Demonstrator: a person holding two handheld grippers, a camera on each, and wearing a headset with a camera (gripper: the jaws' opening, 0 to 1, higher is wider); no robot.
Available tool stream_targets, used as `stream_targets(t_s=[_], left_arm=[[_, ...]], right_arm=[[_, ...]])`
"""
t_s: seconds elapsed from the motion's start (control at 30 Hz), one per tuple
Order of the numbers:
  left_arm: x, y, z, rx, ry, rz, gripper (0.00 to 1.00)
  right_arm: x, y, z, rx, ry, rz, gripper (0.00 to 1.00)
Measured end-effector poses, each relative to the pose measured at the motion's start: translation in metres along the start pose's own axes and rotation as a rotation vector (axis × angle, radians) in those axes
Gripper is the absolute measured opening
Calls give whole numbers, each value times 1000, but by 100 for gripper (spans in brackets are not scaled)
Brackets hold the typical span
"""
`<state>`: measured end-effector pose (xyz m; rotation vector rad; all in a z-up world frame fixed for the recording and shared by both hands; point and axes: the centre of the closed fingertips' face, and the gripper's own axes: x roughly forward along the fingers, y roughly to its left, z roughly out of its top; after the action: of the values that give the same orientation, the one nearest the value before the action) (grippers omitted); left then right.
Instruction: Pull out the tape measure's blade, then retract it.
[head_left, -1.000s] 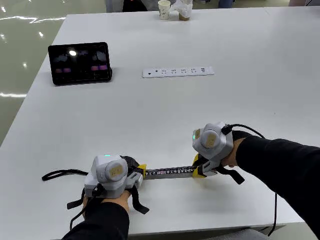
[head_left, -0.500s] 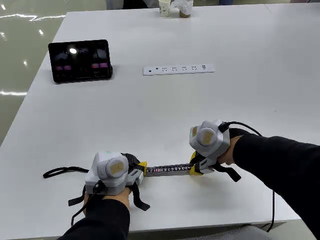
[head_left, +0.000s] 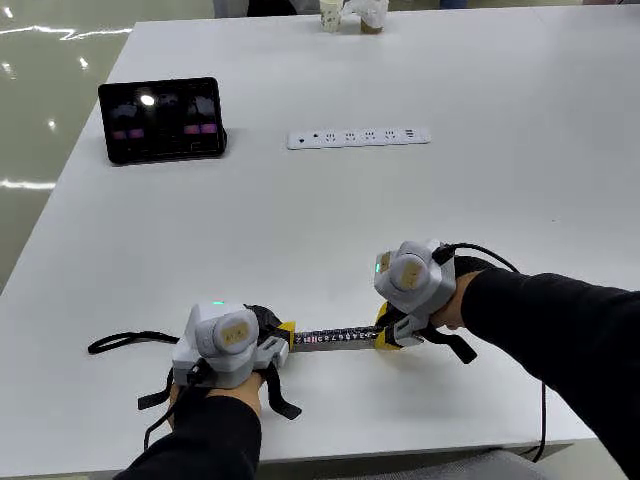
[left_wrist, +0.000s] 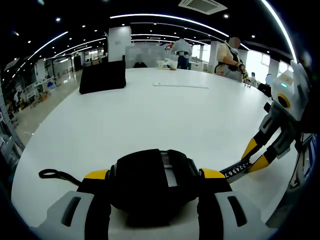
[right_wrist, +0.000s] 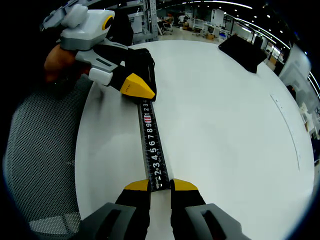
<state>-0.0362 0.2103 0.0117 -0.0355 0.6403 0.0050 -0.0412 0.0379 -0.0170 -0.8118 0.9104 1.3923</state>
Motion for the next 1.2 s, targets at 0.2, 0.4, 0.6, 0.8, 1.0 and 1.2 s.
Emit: stream_targets(t_s=[0.2, 0.4, 0.6, 0.8, 1.0, 1.2], left_arm=[[0, 0, 0, -3, 4, 0, 66], [0, 0, -1, 1, 15, 3, 65], [-1, 0, 0, 0, 5, -1, 65], [-2, 0, 0, -13, 5, -2, 65], [-3, 0, 1, -15, 10, -4, 65], [-3, 0, 0, -17, 12, -12, 64]], right_arm=[[1, 0, 2, -8, 2, 0, 12], [1, 1, 4, 0, 0, -1, 12], [2, 2, 6, -6, 0, 3, 12], [4, 1, 9, -4, -11, 4, 12], [6, 2, 13, -11, -13, 6, 12], [7, 2, 15, -16, -12, 5, 12]])
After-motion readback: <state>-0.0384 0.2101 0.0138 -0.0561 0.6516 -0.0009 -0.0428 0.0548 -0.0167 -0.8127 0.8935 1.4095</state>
